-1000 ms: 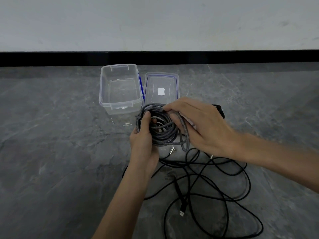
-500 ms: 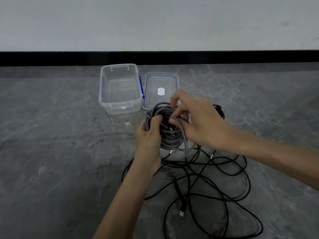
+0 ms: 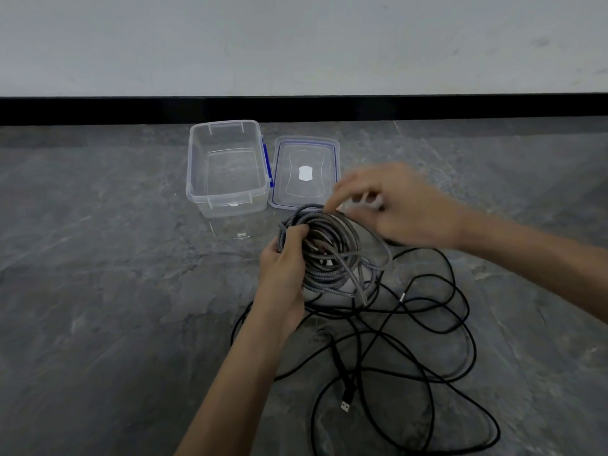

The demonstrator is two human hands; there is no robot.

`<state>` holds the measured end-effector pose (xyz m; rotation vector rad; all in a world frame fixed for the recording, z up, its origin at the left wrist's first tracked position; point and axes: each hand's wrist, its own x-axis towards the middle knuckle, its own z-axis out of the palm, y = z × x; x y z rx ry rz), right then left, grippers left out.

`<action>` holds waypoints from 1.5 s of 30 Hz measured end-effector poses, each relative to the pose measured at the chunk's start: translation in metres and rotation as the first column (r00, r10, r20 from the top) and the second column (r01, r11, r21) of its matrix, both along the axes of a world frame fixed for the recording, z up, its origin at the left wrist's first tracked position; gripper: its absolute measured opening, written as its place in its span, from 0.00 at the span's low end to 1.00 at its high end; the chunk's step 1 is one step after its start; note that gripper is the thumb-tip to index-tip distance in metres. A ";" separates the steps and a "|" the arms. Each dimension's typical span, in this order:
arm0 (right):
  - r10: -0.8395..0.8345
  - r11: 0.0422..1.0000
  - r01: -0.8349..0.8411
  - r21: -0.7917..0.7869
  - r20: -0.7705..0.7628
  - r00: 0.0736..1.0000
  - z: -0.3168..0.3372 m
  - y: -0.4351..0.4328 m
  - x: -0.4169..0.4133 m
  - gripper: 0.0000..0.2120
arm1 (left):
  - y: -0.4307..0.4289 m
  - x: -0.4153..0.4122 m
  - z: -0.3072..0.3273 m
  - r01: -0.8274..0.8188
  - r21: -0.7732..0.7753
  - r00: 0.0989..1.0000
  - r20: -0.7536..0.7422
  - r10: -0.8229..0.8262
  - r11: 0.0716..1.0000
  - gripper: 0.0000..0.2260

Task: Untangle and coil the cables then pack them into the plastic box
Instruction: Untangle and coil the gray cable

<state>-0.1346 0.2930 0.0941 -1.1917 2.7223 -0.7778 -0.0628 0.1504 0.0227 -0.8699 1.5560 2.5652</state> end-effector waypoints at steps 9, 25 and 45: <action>0.212 0.875 0.451 -0.175 0.977 -0.032 -0.080 0.029 -0.001 0.25 | 0.001 0.000 0.018 0.134 0.176 0.989 -0.091 -0.119 0.975 0.11; 0.381 0.832 0.418 -0.364 0.923 0.047 -0.084 0.016 0.018 0.25 | 0.003 0.001 0.020 0.139 0.106 0.990 -0.040 -0.135 0.985 0.10; -0.059 0.986 0.128 -0.110 0.489 0.870 -0.093 0.018 0.040 0.13 | -0.001 -0.001 0.026 -0.014 0.212 0.997 -0.074 0.030 0.977 0.12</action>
